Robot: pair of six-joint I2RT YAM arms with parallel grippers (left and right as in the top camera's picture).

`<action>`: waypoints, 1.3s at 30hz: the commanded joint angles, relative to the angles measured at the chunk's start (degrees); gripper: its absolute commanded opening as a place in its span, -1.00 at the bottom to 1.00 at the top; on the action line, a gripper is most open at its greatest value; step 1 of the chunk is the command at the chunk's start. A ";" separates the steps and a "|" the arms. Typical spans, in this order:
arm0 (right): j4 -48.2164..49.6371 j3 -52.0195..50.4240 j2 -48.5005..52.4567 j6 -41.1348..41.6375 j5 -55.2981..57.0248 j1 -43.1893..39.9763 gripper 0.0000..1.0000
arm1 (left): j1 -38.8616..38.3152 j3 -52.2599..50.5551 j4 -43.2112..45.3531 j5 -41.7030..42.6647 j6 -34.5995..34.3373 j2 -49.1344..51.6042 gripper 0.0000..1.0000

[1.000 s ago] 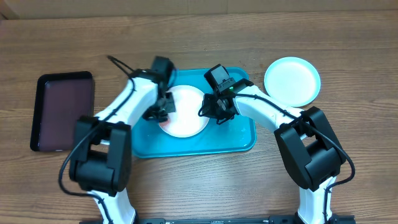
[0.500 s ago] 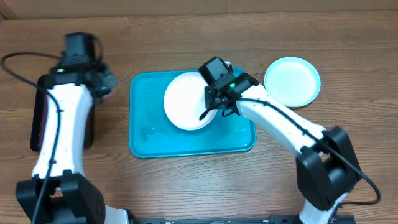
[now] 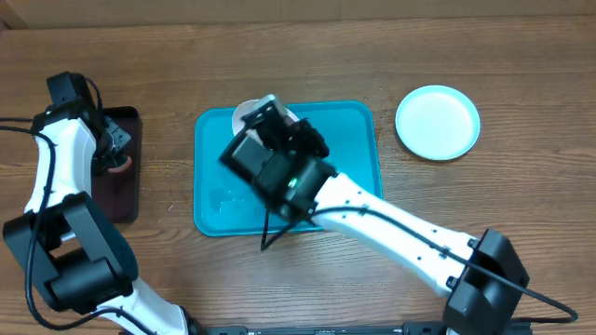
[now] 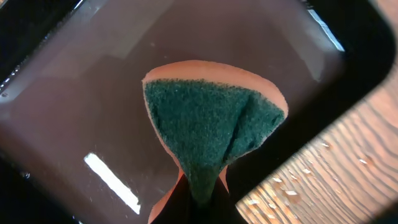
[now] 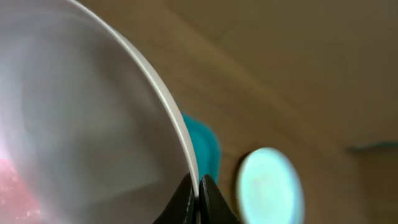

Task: Clean dirty plates on tray and stack at the side
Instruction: 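Lift the white plate with the right gripper and carry it right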

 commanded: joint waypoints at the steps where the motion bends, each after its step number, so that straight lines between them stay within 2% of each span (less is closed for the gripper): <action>1: 3.13 1.25 -1.33 -8.07 15.96 3.21 -0.92 | 1.44 0.11 0.90 -2.73 1.51 1.27 -0.91; 11: 11.28 1.25 -1.33 -27.26 18.08 6.32 -0.92 | 6.43 -0.33 1.75 -3.32 1.53 1.29 -0.92; 16: 15.08 1.25 -1.33 -29.11 22.99 6.60 -0.92 | 7.93 -0.81 3.21 -1.42 1.55 1.36 -0.91; 22: 15.21 1.25 -1.33 -29.05 23.10 6.60 -0.92 | 7.65 -0.83 4.48 4.94 4.94 3.43 -0.91; 26: 15.19 1.25 -1.33 -28.41 22.32 6.58 -0.92 | 7.50 -0.83 4.04 5.60 5.62 7.48 -0.86; 27: 15.17 1.25 -1.33 -28.41 21.70 6.58 -0.92 | 7.52 -0.83 3.98 5.64 5.60 8.15 -0.78; 30: 15.17 1.25 -1.33 -28.44 20.70 6.58 -0.92 | 7.54 -0.66 3.80 5.64 5.60 8.52 0.10; 32: 15.19 1.25 -1.33 -28.46 20.70 6.54 -0.92 | 7.67 0.26 3.13 5.64 5.60 7.69 0.54; 34: 15.21 1.25 -1.33 -28.68 20.72 6.54 -0.92 | 7.85 1.79 1.64 5.66 5.53 6.67 0.63; 39: 15.19 1.25 -1.33 -28.52 20.74 6.51 -0.92 | 7.96 8.41 -5.07 6.97 2.75 1.99 0.70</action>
